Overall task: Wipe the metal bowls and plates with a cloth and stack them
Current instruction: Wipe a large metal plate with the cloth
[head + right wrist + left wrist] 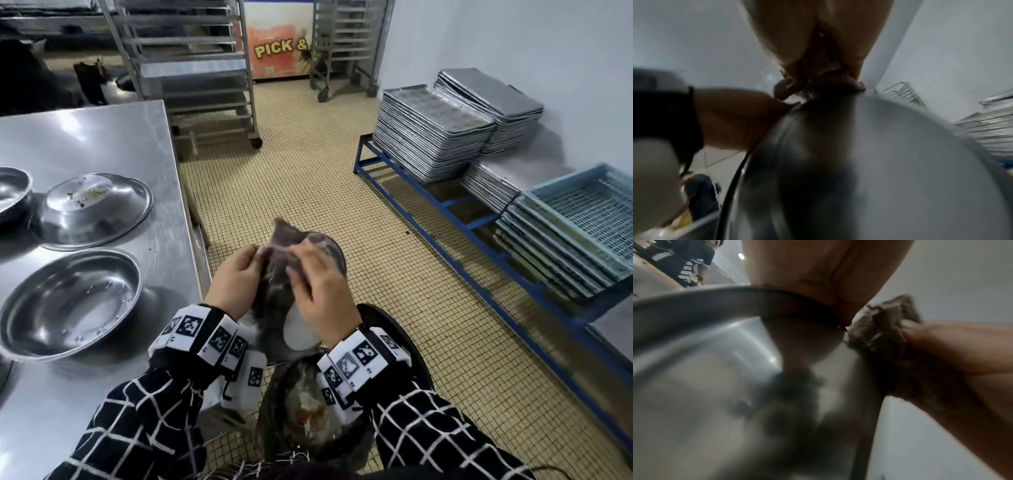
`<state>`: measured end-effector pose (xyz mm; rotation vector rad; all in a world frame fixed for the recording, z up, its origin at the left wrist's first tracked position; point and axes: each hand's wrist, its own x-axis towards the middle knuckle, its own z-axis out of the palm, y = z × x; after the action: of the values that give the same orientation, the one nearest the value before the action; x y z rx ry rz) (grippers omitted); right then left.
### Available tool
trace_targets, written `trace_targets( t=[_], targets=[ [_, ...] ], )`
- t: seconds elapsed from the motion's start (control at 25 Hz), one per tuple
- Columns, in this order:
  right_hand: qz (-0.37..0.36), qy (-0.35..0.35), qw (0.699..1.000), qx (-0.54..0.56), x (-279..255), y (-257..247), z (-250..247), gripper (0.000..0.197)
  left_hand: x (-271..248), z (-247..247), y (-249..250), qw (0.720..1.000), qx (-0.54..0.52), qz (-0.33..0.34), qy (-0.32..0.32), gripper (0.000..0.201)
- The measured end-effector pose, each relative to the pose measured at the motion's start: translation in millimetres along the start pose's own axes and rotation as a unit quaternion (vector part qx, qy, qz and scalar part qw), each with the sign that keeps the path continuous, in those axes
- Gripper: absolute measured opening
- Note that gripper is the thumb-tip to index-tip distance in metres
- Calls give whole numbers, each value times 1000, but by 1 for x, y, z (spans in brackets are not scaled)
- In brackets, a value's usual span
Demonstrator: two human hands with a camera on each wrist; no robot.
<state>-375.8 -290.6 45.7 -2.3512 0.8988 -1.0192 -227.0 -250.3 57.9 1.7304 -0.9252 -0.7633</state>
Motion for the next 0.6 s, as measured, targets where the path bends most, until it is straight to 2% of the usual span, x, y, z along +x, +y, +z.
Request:
trace_targets(
  t=[0.08,0.16,0.24,0.28,0.32,0.36,0.4,0.48,0.56,0.6],
  targets=[
    [2,-5,996,-85,1,-3,8,41,-2,5,6,1000,-22,7,1,18],
    [48,55,993,-95,9,1,6,41,-3,6,9,999,-9,29,30,14],
    [158,63,985,-12,20,18,-6,38,-3,4,12,998,-12,36,46,18],
    [236,38,970,42,23,31,-13,36,-3,3,11,998,-12,34,48,22],
    [303,12,951,63,24,42,-21,33,-2,1,10,999,-9,24,44,24],
    [333,9,941,54,21,48,-26,31,-2,0,10,999,-5,14,43,24],
    [328,29,943,44,16,50,-28,28,-1,1,9,999,-2,10,44,25],
    [245,96,963,64,8,31,-23,26,0,3,14,999,-2,15,42,25],
    [154,116,981,34,3,3,-8,35,0,7,19,999,-11,23,24,24],
    [134,109,985,-10,1,-8,0,38,2,10,20,999,-20,23,12,23]
  ],
)
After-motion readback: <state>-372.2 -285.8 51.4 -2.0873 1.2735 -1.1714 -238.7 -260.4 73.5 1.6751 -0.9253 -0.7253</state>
